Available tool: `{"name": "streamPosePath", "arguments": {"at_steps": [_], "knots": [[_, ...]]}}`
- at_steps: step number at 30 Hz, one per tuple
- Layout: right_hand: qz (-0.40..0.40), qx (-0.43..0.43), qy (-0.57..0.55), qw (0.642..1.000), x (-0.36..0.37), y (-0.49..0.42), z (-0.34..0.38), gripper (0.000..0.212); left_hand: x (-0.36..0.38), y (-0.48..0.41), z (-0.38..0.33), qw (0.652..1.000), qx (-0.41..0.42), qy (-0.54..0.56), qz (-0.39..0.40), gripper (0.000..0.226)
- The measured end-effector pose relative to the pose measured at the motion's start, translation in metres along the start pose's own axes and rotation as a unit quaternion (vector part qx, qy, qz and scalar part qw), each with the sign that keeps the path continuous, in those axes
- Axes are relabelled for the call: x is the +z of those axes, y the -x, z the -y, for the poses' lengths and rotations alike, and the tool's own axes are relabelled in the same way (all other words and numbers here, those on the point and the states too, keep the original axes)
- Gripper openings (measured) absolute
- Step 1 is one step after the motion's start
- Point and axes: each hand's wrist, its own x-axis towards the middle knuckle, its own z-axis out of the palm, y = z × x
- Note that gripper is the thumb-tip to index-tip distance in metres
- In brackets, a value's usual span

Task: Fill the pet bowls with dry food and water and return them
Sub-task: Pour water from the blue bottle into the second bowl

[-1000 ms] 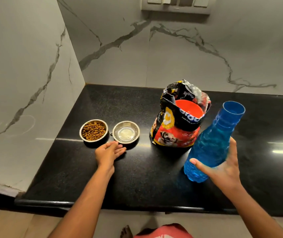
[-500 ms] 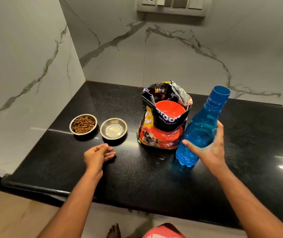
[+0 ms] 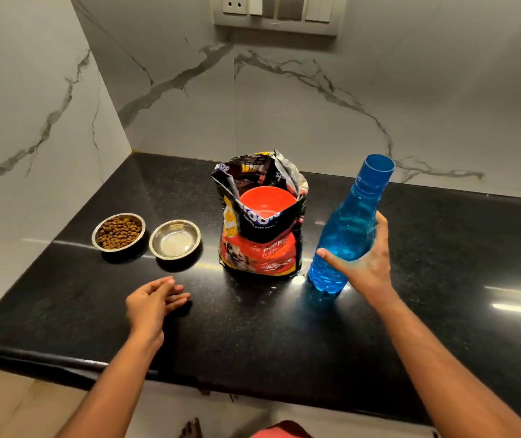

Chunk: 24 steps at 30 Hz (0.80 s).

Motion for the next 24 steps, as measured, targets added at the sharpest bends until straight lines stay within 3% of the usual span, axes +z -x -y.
{"name": "streamPosePath", "arguments": {"at_steps": [12,24], "knots": [[-0.002,0.007,-0.001,1.000,-0.007,-0.006,-0.004,0.097,0.125,0.104,0.015,0.964,0.046,-0.049,0.258,0.009],[0.036,0.080,-0.019,0.996,-0.011,0.001,-0.014,0.108,0.168,0.104,0.018,0.924,0.108,-0.130,0.344,0.038]]}}
